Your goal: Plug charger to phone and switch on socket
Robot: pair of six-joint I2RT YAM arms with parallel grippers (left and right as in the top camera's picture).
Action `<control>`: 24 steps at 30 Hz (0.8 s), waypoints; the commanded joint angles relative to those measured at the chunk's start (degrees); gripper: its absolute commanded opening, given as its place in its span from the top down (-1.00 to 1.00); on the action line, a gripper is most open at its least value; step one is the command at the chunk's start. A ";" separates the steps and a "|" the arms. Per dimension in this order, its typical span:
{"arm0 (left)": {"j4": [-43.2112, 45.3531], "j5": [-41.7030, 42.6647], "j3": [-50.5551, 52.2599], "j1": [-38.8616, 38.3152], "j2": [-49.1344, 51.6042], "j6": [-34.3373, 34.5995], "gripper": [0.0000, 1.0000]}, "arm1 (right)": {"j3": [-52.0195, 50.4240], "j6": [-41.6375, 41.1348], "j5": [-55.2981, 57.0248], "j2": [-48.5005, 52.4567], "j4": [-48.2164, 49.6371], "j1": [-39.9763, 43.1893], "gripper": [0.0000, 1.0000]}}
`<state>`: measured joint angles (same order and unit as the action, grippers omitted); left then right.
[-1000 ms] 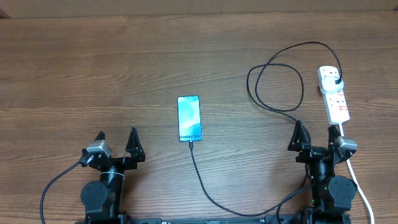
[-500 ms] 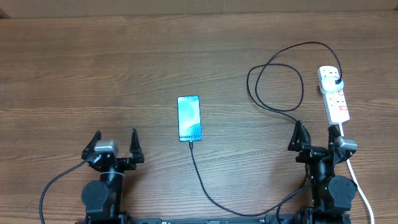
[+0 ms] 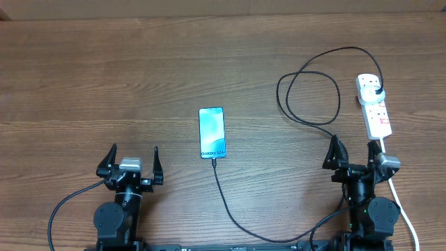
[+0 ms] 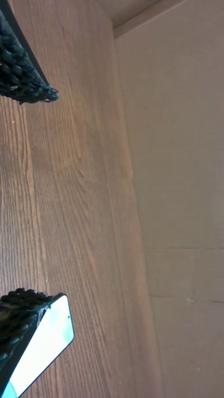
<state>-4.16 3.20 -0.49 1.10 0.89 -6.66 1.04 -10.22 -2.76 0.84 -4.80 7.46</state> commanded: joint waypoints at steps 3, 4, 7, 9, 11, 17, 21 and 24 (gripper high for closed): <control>-0.15 -0.63 0.22 -0.28 -0.70 -1.49 -1.00 | -0.59 0.70 -0.31 -0.68 0.17 -0.11 -1.00; -0.13 -0.63 0.22 -0.28 -0.68 -1.49 -0.99 | -0.59 0.70 -0.31 -0.68 0.17 -0.11 -1.00; -0.15 -0.63 0.22 -0.28 -0.63 -1.49 -0.99 | -0.59 0.70 -0.31 -0.68 0.17 -0.11 -1.00; -0.15 -0.63 0.22 -0.28 -0.63 -1.49 -1.00 | -0.59 0.70 -0.31 -0.68 0.17 -0.11 -1.00; -0.15 -0.63 0.22 -0.28 -0.63 -1.46 -0.99 | -0.59 0.70 -0.31 -0.68 0.17 -0.11 -1.00; -0.15 -0.63 0.22 -0.28 -0.63 -1.49 -0.99 | -0.59 0.70 -0.31 -0.68 0.17 -0.11 -0.99; -0.15 -0.63 0.22 -0.28 -0.63 -1.49 -0.99 | -0.59 0.70 -0.31 -0.68 0.17 -0.11 -1.00; -0.15 -0.63 0.22 -0.28 -0.63 -1.49 -0.99 | -0.59 0.76 0.74 -0.68 0.07 -0.13 -1.00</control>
<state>-4.16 3.20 -0.49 1.10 0.89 -6.66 1.04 -10.20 -2.70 0.84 -4.78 7.46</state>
